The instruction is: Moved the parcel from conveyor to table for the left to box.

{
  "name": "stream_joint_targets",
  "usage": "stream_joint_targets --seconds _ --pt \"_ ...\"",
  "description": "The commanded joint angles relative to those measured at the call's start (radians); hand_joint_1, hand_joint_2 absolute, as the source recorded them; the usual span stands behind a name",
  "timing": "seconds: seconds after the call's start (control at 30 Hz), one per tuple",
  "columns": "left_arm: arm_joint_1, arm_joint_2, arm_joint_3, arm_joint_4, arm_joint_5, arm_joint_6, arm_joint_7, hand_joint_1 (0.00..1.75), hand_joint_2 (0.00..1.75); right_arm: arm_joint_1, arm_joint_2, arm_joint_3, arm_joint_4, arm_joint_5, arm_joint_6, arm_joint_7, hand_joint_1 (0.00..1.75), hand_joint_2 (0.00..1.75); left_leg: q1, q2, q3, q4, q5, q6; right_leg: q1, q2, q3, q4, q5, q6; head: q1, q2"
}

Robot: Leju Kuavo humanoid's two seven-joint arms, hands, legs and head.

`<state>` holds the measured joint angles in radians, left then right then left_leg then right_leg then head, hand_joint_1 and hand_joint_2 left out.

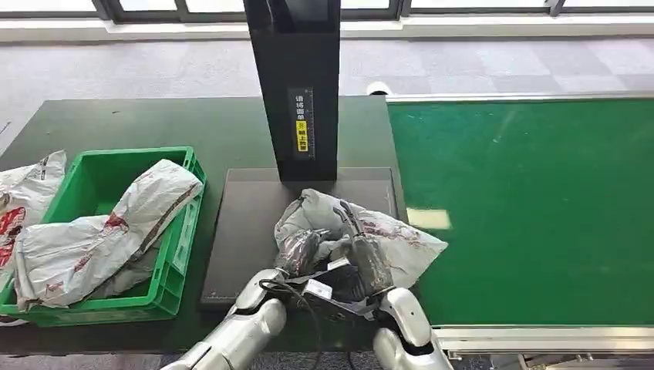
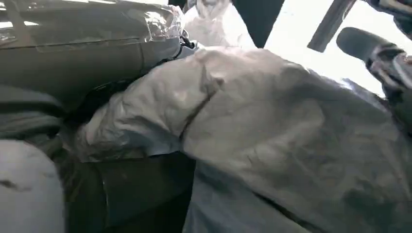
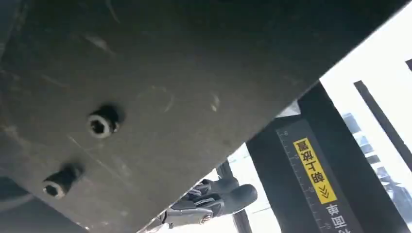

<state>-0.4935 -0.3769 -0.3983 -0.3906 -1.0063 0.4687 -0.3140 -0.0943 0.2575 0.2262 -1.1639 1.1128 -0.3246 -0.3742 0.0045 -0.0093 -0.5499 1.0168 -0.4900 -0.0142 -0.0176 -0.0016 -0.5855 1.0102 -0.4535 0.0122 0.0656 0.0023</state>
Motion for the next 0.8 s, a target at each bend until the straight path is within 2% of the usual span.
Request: stream_joint_targets --seconds 0.03,0.2,0.3,0.4,0.43,0.63,0.67,0.8 --pt "-0.026 0.069 0.011 0.081 -0.107 0.112 0.099 1.75 1.75 -0.004 0.014 0.027 -0.091 0.002 -0.008 -0.018 0.0 1.75 0.001 0.006 0.001 -0.002 0.0 0.0 0.001 0.005 -0.001 -0.002 0.002 -0.002 0.0 0.0" --pt "-0.023 0.086 0.124 0.014 -0.125 0.229 0.049 1.75 1.75 0.029 0.014 0.019 -0.131 0.004 -0.016 -0.013 0.0 1.75 0.001 0.006 0.0 -0.002 0.0 0.0 0.001 0.005 -0.002 -0.001 0.002 -0.002 0.0 0.0" --pt "0.064 0.068 0.382 -0.275 -0.242 0.229 -0.052 1.75 1.75 0.061 0.011 0.009 -0.164 0.011 -0.029 -0.004 0.0 1.75 0.0 0.006 -0.001 -0.001 0.0 -0.001 0.0 0.005 -0.003 0.0 0.001 -0.002 0.0 0.0" --pt "0.106 0.028 0.571 -0.48 -0.258 0.229 -0.186 1.75 1.75 0.081 0.008 0.002 -0.179 0.014 -0.036 -0.001 0.0 1.75 0.001 0.005 -0.002 0.0 0.0 -0.001 0.001 0.005 -0.004 0.0 0.001 -0.001 0.0 0.0" --pt "0.13 0.028 0.579 -0.564 -0.22 0.229 -0.213 1.75 1.75 0.086 0.008 0.0 -0.183 0.015 -0.039 -0.001 0.0 1.75 0.001 0.009 -0.001 -0.001 -0.001 -0.001 0.001 0.008 -0.005 0.0 0.001 -0.002 0.0 0.0" --pt "0.142 0.028 0.578 -0.608 -0.221 0.229 -0.213 1.75 1.75 0.087 0.007 -0.001 -0.184 0.015 -0.04 -0.001 0.0 1.75 0.001 0.009 -0.002 0.0 0.0 -0.001 0.001 0.008 -0.007 0.0 0.001 -0.002 -0.001 0.0" --pt "0.21 0.028 0.555 -0.809 -0.213 0.229 -0.222 1.75 1.75 0.086 0.008 -0.003 -0.181 0.015 -0.041 -0.001 0.0 1.75 0.001 0.007 -0.003 0.0 0.0 -0.001 0.002 0.007 -0.007 0.0 0.001 -0.001 0.0 0.0" --pt "0.257 0.028 0.535 -0.964 -0.227 0.229 -0.211 1.75 1.75 0.085 0.009 -0.006 -0.18 0.015 -0.043 0.0 0.0 1.75 0.003 0.009 -0.004 0.001 -0.001 -0.001 0.002 0.01 -0.008 0.0 0.001 -0.001 0.0 0.0"
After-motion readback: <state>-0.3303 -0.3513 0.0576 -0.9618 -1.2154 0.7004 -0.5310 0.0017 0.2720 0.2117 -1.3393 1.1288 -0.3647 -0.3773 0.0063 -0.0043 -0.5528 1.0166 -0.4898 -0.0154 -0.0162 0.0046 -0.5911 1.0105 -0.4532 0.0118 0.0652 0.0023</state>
